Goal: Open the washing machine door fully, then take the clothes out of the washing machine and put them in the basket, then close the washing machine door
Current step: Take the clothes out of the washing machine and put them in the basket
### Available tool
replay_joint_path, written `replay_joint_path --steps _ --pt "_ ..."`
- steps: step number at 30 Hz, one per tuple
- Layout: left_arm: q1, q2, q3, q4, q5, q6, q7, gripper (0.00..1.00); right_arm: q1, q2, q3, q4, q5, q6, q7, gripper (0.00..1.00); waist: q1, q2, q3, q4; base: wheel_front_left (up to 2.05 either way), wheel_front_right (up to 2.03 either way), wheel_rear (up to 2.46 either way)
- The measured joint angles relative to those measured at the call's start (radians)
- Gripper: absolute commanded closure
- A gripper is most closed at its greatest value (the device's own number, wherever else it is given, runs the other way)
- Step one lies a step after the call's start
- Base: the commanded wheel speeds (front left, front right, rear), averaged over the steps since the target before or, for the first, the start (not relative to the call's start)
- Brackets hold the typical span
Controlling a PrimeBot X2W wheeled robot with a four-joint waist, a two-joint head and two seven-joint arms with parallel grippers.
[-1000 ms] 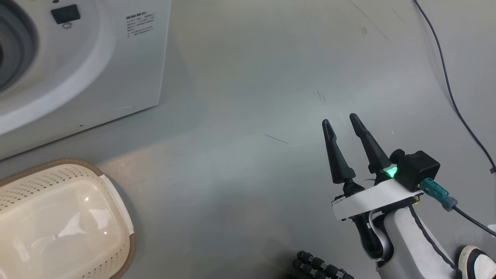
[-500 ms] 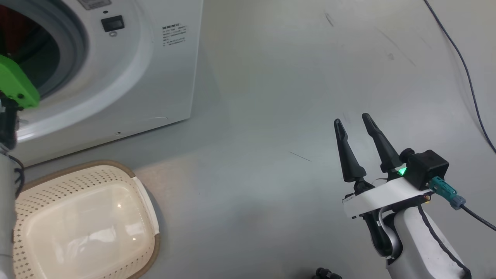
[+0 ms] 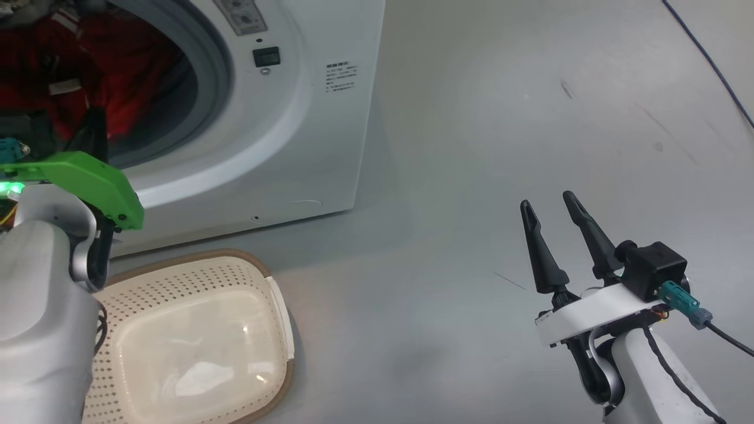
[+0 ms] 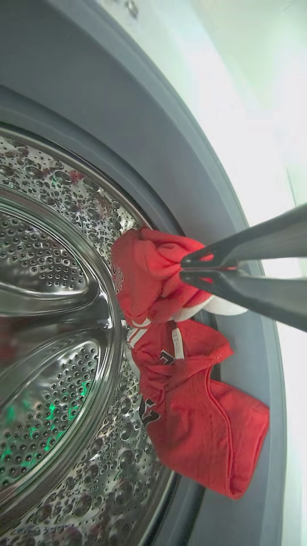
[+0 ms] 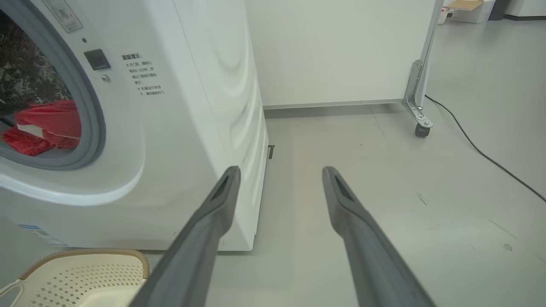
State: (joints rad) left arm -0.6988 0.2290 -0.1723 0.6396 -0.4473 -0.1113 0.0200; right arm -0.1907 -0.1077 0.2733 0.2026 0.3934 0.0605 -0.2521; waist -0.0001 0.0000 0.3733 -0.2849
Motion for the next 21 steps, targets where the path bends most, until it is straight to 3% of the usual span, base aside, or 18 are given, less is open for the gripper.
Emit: replay_joint_path --steps 9,21 --pt "0.069 -0.027 -0.006 -0.055 -0.019 -0.009 -0.099 1.00 0.039 -0.008 -0.002 0.013 0.000 0.009 0.000 0.00 0.0000 0.0000 -0.079 0.081 0.00 0.00 0.00" --pt "0.125 -0.015 0.009 -0.181 -0.019 -0.009 -0.230 1.00 0.058 -0.011 0.002 0.015 0.000 0.009 0.000 0.00 0.0000 0.0000 -0.150 0.146 0.00 0.00 0.00"
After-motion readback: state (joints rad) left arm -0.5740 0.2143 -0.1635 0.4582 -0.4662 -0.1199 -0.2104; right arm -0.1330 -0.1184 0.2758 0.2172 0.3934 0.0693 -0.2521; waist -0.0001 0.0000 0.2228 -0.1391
